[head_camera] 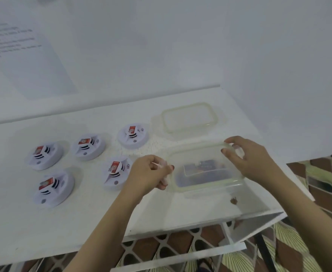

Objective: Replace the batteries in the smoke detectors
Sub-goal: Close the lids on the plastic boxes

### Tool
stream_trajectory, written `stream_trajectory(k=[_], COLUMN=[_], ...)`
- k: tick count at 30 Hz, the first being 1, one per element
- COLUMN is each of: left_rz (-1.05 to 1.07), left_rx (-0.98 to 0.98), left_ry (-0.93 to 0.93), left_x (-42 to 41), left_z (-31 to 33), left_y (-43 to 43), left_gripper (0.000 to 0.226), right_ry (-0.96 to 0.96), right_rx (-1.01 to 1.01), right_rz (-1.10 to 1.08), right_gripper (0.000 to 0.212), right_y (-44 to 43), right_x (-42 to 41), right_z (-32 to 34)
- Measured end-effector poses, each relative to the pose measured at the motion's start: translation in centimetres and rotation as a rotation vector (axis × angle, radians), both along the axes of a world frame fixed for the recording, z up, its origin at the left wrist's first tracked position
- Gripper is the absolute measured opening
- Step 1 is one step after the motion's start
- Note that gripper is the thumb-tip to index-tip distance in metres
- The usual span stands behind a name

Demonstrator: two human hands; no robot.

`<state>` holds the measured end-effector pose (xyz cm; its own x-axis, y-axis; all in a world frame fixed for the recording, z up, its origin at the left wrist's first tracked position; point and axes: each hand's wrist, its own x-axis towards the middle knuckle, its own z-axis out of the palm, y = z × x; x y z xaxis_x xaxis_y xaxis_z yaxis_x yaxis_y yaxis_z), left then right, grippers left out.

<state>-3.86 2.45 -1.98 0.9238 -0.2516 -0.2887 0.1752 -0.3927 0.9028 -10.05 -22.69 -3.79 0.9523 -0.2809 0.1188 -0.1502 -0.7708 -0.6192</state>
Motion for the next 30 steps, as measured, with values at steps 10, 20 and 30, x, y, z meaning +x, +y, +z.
stream_trajectory(k=[10, 20, 30], left_rz=[-0.174, -0.530, -0.451], left_rx=[0.163, 0.469, 0.407], left_ry=[-0.537, -0.998, -1.133], left_x=[-0.9, -1.8, -1.7], left_z=[-1.1, -5.1, -6.4], left_y=[-0.3, -1.5, -2.2], left_gripper=[0.052, 0.080, 0.059], right_ry=[-0.133, -0.001, -0.175], right_rx=[-0.012, -0.479, -0.515], right_rz=[-0.022, 0.437, 0.363], right_gripper=[0.040, 0.084, 0.064], right_y=[0.4, 1.5, 2.3], right_x=[-0.3, -2.4, -2.4], right_z=[-0.4, -1.8, -2.6])
